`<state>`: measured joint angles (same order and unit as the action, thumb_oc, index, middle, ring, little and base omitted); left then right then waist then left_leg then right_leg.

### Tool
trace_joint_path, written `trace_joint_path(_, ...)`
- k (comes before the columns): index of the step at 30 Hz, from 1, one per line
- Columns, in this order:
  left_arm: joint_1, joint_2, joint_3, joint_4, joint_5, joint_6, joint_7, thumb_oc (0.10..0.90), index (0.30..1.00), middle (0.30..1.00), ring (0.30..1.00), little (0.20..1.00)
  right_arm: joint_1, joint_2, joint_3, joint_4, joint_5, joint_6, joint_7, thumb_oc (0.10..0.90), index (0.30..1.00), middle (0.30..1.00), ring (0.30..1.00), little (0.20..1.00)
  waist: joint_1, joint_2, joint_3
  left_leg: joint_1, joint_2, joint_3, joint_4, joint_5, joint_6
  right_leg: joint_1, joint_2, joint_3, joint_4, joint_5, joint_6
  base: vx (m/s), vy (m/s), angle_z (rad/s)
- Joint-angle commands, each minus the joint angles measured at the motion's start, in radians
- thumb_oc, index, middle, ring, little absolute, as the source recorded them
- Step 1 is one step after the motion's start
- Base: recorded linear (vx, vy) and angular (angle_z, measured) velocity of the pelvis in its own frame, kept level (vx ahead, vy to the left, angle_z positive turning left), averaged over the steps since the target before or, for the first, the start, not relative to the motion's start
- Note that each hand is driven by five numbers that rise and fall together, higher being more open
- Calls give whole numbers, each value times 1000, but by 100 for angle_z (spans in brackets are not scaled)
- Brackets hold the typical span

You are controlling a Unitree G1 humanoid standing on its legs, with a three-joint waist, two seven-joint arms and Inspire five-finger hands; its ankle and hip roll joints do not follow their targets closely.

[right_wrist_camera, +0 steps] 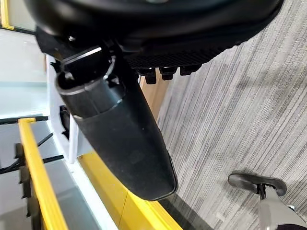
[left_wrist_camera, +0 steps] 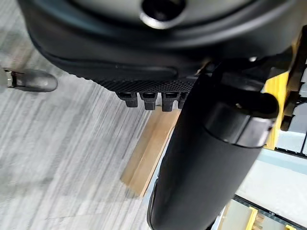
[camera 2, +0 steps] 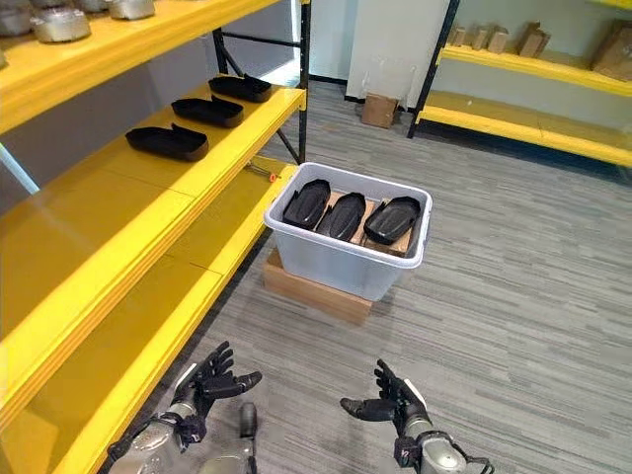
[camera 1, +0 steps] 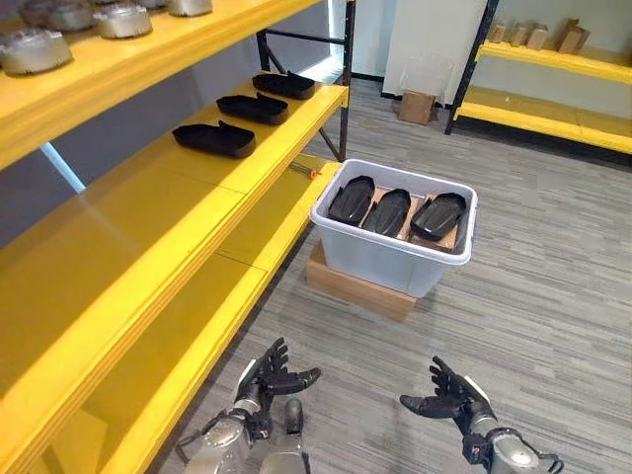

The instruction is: Move parts from the plastic box to the shelf.

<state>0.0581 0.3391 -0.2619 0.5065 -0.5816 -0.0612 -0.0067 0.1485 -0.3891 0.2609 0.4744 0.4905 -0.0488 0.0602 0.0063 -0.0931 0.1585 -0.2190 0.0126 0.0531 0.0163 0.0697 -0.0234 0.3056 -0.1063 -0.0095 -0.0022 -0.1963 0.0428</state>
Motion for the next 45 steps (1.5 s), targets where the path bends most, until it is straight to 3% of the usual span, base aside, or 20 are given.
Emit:
trace_joint_path(1,-36,6,-13,-95,5,-71,-17,900,1000,1000,1000,1000,-60,-36,-31,-92,-1,-69,16,900,1000,1000,1000,1000,16,49,-68,82,74,5,-84,113,-32,-82,75,-32,-27,96,-2,479,293,-60)
trace_joint_path(4,-36,25,4,-119,2,-76,-6,900,1000,1000,1000,1000,-91,-9,-5,-110,-16,-64,27,900,1000,1000,1000,1000,36,30,-91,50,-2,35,40,-13,36,-119,-19,-15,86,151,61,485,379,-34)
trace_joint_path(7,-50,34,2,-123,14,-78,4,900,1000,1000,1000,1000,-91,10,5,-131,-17,-63,36,900,1000,1000,1000,1000,17,47,-65,100,-35,24,51,-66,81,-267,-6,20,397,297,94,260,292,-23)
trace_joint_path(9,-52,41,1,-125,20,-79,5,900,1000,1000,1000,1000,-92,19,12,-148,-19,-65,41,900,1000,1000,1000,1000,-3,83,-26,173,-32,28,35,-94,105,-384,12,-26,573,308,98,301,304,27)
trace_joint_path(12,-44,48,10,-119,15,-76,-4,900,1000,1000,1000,1000,-90,19,19,-148,-7,-62,47,900,1000,1000,1000,1000,-14,107,-8,236,-32,23,18,-110,106,-494,33,-80,518,236,74,256,102,12)
trace_joint_path(13,-41,48,13,-114,13,-79,-8,900,1000,1000,1000,1000,-88,17,19,-151,-4,-62,49,900,1000,1000,1000,1000,-15,105,-4,266,-40,22,9,-128,104,-500,12,-118,416,216,64,389,-9,-3)
trace_joint_path(14,-43,49,17,-109,13,-81,-12,900,1000,1000,1000,1000,-83,10,17,-158,-7,-62,46,900,1000,1000,1000,1000,-17,101,0,294,-43,26,1,-147,94,-500,-31,-161,267,229,64,293,-39,19)
trace_joint_path(17,-45,44,20,-101,21,-83,-17,900,1000,1000,1000,1000,-79,10,12,-157,-14,-63,44,900,1000,1000,1000,1000,-23,104,4,329,-38,21,-7,-168,76,-499,-79,-192,84,291,86,253,-91,53)
trace_joint_path(19,-45,43,25,-98,22,-82,-17,900,1000,1000,1000,1000,-78,9,11,-163,-25,-61,42,900,1000,1000,1000,1000,-24,103,9,345,-35,15,-7,-180,67,-504,-107,-188,35,327,100,296,-160,-25)
trace_joint_path(20,-59,42,26,-89,30,-86,-23,900,1000,1000,1000,1000,-76,3,-7,-179,-43,-61,40,900,1000,1000,1000,1000,-34,89,11,385,-25,2,9,-227,40,-492,-162,-154,-42,390,133,300,-179,4)
trace_joint_path(24,-44,21,30,-65,42,-84,-32,900,1000,1000,1000,1000,-75,-5,-15,-177,-43,-62,46,900,1000,1000,1000,1000,-26,72,-36,461,7,11,-2,-249,13,-439,-155,-210,-34,414,137,349,-229,19)
trace_joint_path(33,-54,-5,25,-62,6,-86,-20,900,1000,1000,1000,1000,-96,-42,2,-178,-13,-74,49,900,1000,1000,1000,1000,-34,88,-73,438,141,-18,141,-125,-62,-400,-27,-232,36,283,51,191,-269,-4)
trace_joint_path(34,-52,-10,18,-66,1,-82,-16,900,1000,1000,1000,1000,-99,-48,8,-178,-8,-75,41,900,1000,1000,1000,1000,-27,83,-65,376,165,-38,286,-38,-65,-366,25,-208,22,250,11,153,-283,19)
trace_joint_path(35,-52,-9,18,-66,1,-82,-16,900,1000,1000,1000,1000,-100,-47,8,-178,-8,-75,41,900,1000,1000,1000,1000,-29,80,-67,371,162,-40,286,-35,-64,-369,21,-209,21,252,11,112,-356,7)
trace_joint_path(36,-59,-9,12,-68,-6,-77,-14,900,1000,1000,1000,1000,-102,-51,11,-181,1,-78,38,900,1000,1000,1000,1000,-14,57,-41,270,151,-73,478,25,-53,-327,36,-195,2,234,-20,5,-163,-18)
trace_joint_path(39,-61,-6,15,-72,-11,-73,-13,900,1000,1000,1000,1000,-101,-56,7,-195,4,-79,37,900,1000,1000,1000,1000,-5,30,-23,204,140,-64,585,37,-33,-294,41,-196,-21,228,-36,82,-229,-13)
trace_joint_path(41,-63,-9,9,-68,-11,-69,-14,900,1000,1000,1000,1000,-97,-59,4,-189,0,-77,24,900,1000,1000,1000,1000,9,14,-10,148,128,-21,514,-14,-24,-270,30,-190,-44,228,-31,101,-33,-4)
trace_joint_path(42,-67,-14,0,-51,-7,-72,-11,900,1000,1000,1000,1000,-97,-57,-4,-181,11,-81,14,900,1000,1000,1000,1000,12,9,-14,125,72,4,351,-98,-10,-256,20,-181,-65,236,-10,143,73,8)
trace_joint_path(43,-65,-18,-7,-41,-1,-75,-9,900,1000,1000,1000,1000,-93,-57,-9,-181,11,-83,14,900,1000,1000,1000,1000,15,15,-18,124,54,4,227,-111,-7,-252,23,-175,-68,236,1,188,109,12)
trace_joint_path(45,-66,-21,-16,-37,19,-78,-7,900,1000,1000,1000,1000,-78,-48,-11,-177,16,-84,16,900,1000,1000,1000,1000,13,36,-30,121,46,23,47,-28,-14,-241,35,-178,-65,230,11,168,105,-2)
